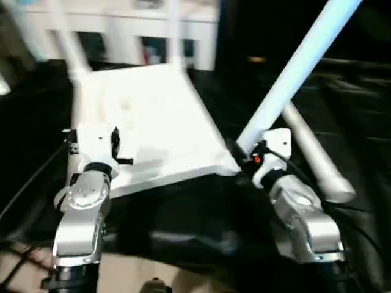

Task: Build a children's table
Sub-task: Insert table leg to table base

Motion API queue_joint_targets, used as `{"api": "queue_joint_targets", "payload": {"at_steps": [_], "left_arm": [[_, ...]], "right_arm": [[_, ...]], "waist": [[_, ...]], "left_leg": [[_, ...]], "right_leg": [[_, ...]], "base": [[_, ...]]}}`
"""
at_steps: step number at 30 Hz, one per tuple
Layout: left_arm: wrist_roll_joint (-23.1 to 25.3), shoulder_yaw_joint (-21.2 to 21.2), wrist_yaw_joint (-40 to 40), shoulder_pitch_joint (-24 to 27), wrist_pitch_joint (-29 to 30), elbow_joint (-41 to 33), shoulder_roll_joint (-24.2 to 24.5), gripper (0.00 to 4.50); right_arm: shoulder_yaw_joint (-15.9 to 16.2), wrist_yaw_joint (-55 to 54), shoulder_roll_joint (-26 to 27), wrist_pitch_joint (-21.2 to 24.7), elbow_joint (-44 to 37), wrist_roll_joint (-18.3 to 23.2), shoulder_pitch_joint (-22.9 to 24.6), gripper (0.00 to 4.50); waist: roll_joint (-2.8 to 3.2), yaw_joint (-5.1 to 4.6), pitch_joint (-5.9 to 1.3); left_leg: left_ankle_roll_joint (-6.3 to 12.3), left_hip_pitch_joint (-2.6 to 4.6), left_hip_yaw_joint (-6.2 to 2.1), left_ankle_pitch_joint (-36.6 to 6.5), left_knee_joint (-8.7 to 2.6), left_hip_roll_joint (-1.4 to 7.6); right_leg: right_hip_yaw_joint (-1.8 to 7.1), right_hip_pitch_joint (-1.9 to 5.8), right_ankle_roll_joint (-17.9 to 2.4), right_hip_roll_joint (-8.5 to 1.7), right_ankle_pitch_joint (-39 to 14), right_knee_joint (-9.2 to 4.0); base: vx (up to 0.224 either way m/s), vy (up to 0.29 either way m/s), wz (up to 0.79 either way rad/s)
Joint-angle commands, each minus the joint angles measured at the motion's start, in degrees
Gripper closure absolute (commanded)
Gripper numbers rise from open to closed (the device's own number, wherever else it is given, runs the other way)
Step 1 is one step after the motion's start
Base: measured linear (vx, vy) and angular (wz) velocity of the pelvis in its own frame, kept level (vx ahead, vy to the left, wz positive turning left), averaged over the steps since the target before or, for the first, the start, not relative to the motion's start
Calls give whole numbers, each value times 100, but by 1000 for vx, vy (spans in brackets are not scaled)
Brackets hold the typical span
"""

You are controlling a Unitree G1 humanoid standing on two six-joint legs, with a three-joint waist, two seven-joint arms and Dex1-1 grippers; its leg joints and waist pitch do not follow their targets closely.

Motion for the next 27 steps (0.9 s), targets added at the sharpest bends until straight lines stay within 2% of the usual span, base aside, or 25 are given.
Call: {"api": "queue_joint_targets", "payload": {"at_steps": [1, 2, 3, 4, 6, 7, 8, 9, 10, 11, 12, 13, 14, 15, 16, 17, 18, 19, 20, 21, 23, 24, 25, 26, 27], "left_arm": [[-169, -204, -222, 27, -149, -25, -99, 352], [-235, -240, -286, 39, -189, -22, -121, 352], [-354, -315, -427, 72, -252, -19, -150, 352], [-437, -370, -537, 91, -301, -4, -173, 352], [-460, -362, -542, 93, -309, -1, -192, 352], [-603, -342, -552, 162, -334, -5, -314, 352], [-621, -365, -586, 211, -404, -9, -320, 352], [-628, -370, -621, 245, -441, -14, -321, 352], [-639, -400, -753, 392, -489, -30, -284, 352], [-639, -400, -754, 393, -490, -31, -284, 352], [-636, -428, -809, 439, -463, -35, -251, 352], [-633, -450, -840, 465, -446, -36, -227, 352], [-636, -532, -941, 480, -555, -50, -163, 352], [-788, -555, -1099, 476, -623, -93, -178, 352], [-788, -555, -1099, 476, -623, -93, -178, 352], [-1143, -644, -1553, 402, -536, -112, -161, 335], [-1207, -664, -1642, 386, -510, -109, -152, 335], [-1443, -1098, -2603, 199, -431, 23, 137, 325], [-1508, -1270, -2962, 104, -358, 99, 252, 318], [-1514, -1382, -3151, 34, -280, 156, 322, 318], [-1431, -1691, -3608, -161, -173, 349, 506, 298], [-1310, -1894, -3809, -328, -73, 545, 581, 298], [-1187, -2040, -3942, -461, -73, 711, 630, 286], [-1078, -2201, -4152, -652, -91, 952, 668, 280], [-1038, -2276, -4280, -830, -66, 1173, 668, 280]], "right_arm": [[-126, -83, -101, 65, -120, 61, -79, 262], [-135, -82, -117, 85, -102, 67, -100, 262], [-157, -74, -148, 109, -72, 78, -139, 262], [-187, -62, -174, 140, -58, 92, -176, 262], [-187, -61, -179, 137, -58, 87, -178, 262], [-192, -61, -241, 100, -59, 7, -182, 262], [-206, -51, -257, 94, -52, 4, -182, 262], [-214, -49, -262, 93, -50, 7, -181, 262], [-234, -86, -292, 49, -42, -36, -172, 262], [-234, -87, -292, 49, -42, -36, -172, 262], [-242, -110, -309, 31, -35, -49, -173, 262], [-248, -124, -320, 21, -29, -54, -176, 262], [-262, -125, -350, 34, -26, -34, -184, 262], [-280, -102, -378, 34, -17, -20, -190, 262], [-280, -102, -378, 34, -17, -20, -190, 262], [-331, -45, -437, 39, 32, 20, -222, 262], [-341, -33, -447, 42, 43, 30, -230, 262], [-427, 94, -541, 2, 142, 115, -312, 262], [-456, 135, -590, -10, 204, 128, -362, 262], [-471, 161, -624, -16, 244, 130, -392, 262], [-500, 245, -700, -34, 333, 147, -465, 262], [-538, 312, -763, 13, 374, 189, -500, 262], [-568, 367, -809, 53, 404, 228, -525, 262], [-612, 438, -861, 84, 430, 283, -547, 262], [-638, 473, -902, 107, 455, 310, -568, 262]], "waist": [[137, -143, -308], [83, -155, -267], [40, -185, -237], [-18, -207, -237], [-19, -229, -266], [-67, -258, -297], [-74, -282, -314], [-63, -280, -328], [-129, -344, -325], [-97, -343, -328], [-128, -380, -322], [-112, -399, -328], [-173, -419, -340], [-189, -400, -357], [-173, -386, -359], [-195, -377, -368], [-238, -378, -377], [-251, -367, -403], [-221, -317, -445], [-237, -324, -481], [-270, -329, -471], [-274, -327, -459], [-264, -312, -454], [-281, -338, -430], [-241, -319, -427]], "left_leg": [[-176, 308, -106, -2423, -786, 545], [-380, 374, 5, -2941, -754, 409], [-398, 378, 27, -3064, -745, 371], [-295, 355, 52, -2827, -788, 317], [-220, 302, 45, -2454, -826, 327], [-147, 195, 43, -1981, -851, 337], [-106, 162, 47, -1665, -859, 357], [-82, 155, 45, -1547, -856, 362], [-43, 124, 61, -1497, -869, 366], [-50, 144, 57, -1596, -873, 367], [-51, 148, 78, -1671, -863, 354], [-68, 179, 83, -1738, -847, 346], [-35, 165, 93, -1634, -842, 352], [22, 158, 112, -1432, -831, 352], [46, 157, 114, -1324, -825, 354], [80, 141, 125, -1119, -821, 363], [100, 134, 135, -1014, -820, 370], [128, 121, 146, -768, -806, 370], [199, 183, 168, -452, -768, 355], [296, 151, 181, 29, -723, 331], [445, 110, 208, 388, -701, 330], [492, 97, 212, 389, -704, 327], [527, 145, 239, 233, -699, 321], [507, 111, 241, 72, -716, 321], [472, 148, 246, -52, -716, 322]], "right_leg": [[328, 49, -683, -365, -1209, -437], [365, 16, -576, -445, -1909, -580], [370, 21, -484, -479, -2289, -637], [374, 123, -117, -578, -3100, -762], [380, 200, 9, -617, -3142, -795], [389, 283, 47, -637, -2921, -769], [389, 301, 18, -631, -2670, -754], [392, 299, -11, -629, -2546, -738], [391, 301, -92, -604, -2421, -723], [387, 286, -124, -602, -2460, -713], [392, 258, -128, -585, -2526, -731], [406, 233, -157, -597, -2591, -744], [412, 243, -175, -589, -2477, -741], [426, 247, -214, -586, -2269, -714], [431, 248, -260, -598, -2156, -693], [437, 263, -340, -594, -1905, -651], [437, 269, -379, -585, -1766, -634], [436, 288, -479, -574, -1392, -573], [443, 247, -578, -558, -950, -499], [444, 269, -686, -523, -314, -391], [451, 298, -868, -523, 295, -325], [458, 311, -896, -537, 307, -335], [469, 283, -901, -534, 102, -356], [481, 319, -873, -537, -152, -390], [486, 299, -846, -543, -353, -420]], "base": [[-42, 63, 23], [-46, 44, 20], [-46, 44, 20], [0, 0, 0], [0, 0, 0], [0, 0, 0], [0, 0, 0], [0, 0, 0], [0, 0, 0], [0, 0, 0], [0, 0, 0], [0, 0, 0], [0, 0, 0], [0, 0, 0], [0, 0, 0], [59, -19, 1], [59, -19, 1], [64, -15, 0], [56, -15, 1], [56, -15, 1], [0, 0, 0], [0, 0, 0], [0, 0, 0], [0, 0, 0], [0, 0, 0]]}}
